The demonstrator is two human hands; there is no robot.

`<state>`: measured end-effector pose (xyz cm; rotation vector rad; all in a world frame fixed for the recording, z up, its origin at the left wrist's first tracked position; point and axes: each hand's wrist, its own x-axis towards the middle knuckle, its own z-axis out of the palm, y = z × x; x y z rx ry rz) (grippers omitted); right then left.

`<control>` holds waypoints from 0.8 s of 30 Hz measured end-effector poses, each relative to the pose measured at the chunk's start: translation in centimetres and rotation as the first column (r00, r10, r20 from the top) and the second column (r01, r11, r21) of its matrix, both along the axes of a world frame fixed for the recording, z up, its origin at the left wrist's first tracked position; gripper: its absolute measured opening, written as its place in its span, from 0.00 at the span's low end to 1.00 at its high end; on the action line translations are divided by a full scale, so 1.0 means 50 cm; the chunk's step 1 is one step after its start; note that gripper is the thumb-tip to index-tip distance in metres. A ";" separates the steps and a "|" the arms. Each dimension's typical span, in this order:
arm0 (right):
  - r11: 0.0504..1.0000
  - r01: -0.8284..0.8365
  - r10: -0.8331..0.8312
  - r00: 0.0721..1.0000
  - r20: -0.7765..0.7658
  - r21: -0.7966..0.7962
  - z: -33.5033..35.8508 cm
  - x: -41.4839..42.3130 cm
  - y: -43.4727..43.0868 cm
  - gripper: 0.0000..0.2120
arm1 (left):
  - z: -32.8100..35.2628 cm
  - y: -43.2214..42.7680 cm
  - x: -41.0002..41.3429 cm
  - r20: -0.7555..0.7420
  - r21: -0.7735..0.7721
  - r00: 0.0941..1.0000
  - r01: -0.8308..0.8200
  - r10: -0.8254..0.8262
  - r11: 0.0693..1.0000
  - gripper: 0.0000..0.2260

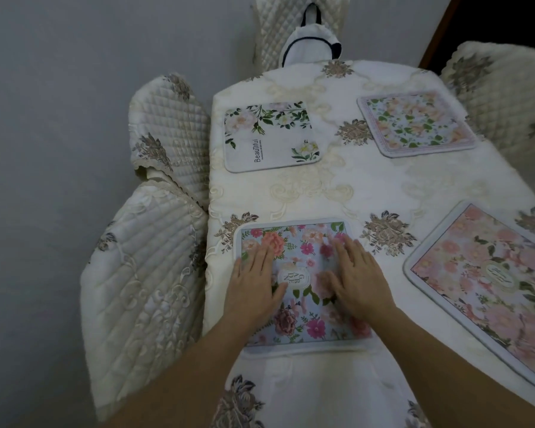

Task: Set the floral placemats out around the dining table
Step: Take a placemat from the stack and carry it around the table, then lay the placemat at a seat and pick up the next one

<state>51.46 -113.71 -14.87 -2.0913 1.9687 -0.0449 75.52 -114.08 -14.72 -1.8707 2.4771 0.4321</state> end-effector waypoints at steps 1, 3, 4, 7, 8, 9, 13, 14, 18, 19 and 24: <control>0.999 0.019 -0.020 1.000 -0.021 -0.026 0.021 0.001 0.012 0.34 | 0.015 0.007 -0.001 -0.004 -0.045 1.000 0.014 -0.014 0.999 0.36; 0.997 0.041 -0.044 0.998 -0.046 -0.060 0.061 0.000 0.035 0.35 | 0.045 0.021 -0.004 -0.040 -0.104 0.999 0.031 -0.036 0.994 0.36; 0.996 0.047 -0.051 0.997 -0.050 -0.079 0.080 -0.001 0.046 0.35 | 0.062 0.028 -0.007 -0.060 -0.119 0.997 0.039 -0.047 0.992 0.36; 0.989 0.055 -0.064 0.996 -0.069 -0.137 0.133 0.006 0.079 0.32 | 0.108 0.049 -0.012 -0.115 -0.193 0.988 0.082 -0.105 0.978 0.34; 0.985 0.058 -0.069 0.995 -0.066 -0.161 0.150 0.012 0.090 0.32 | 0.120 0.056 -0.012 -0.131 -0.231 0.983 0.097 -0.129 0.968 0.32; 0.980 0.062 -0.074 0.996 -0.058 -0.187 0.167 0.019 0.103 0.31 | 0.133 0.061 -0.013 -0.143 -0.262 0.979 0.105 -0.146 0.959 0.31; 0.966 0.091 -0.096 0.995 -0.008 -0.244 0.220 0.047 0.148 0.31 | 0.190 0.085 -0.021 -0.160 -0.313 0.972 0.117 -0.174 0.942 0.29; 0.962 0.098 -0.102 0.995 -0.002 -0.255 0.230 0.054 0.157 0.31 | 0.202 0.091 -0.023 -0.167 -0.323 0.969 0.122 -0.184 0.938 0.28; 0.955 0.104 -0.111 0.994 -0.010 -0.276 0.258 0.082 0.189 0.29 | 0.231 0.112 -0.020 -0.162 -0.356 0.957 0.172 -0.242 0.918 0.28; 0.953 0.111 -0.119 0.993 -0.011 -0.282 0.263 0.087 0.196 0.29 | 0.236 0.115 -0.017 -0.160 -0.361 0.954 0.182 -0.253 0.915 0.28; 0.937 0.181 -0.192 0.981 -0.010 -0.299 0.289 0.094 0.231 0.29 | 0.251 0.121 -0.001 -0.162 -0.413 0.936 0.223 -0.313 0.883 0.28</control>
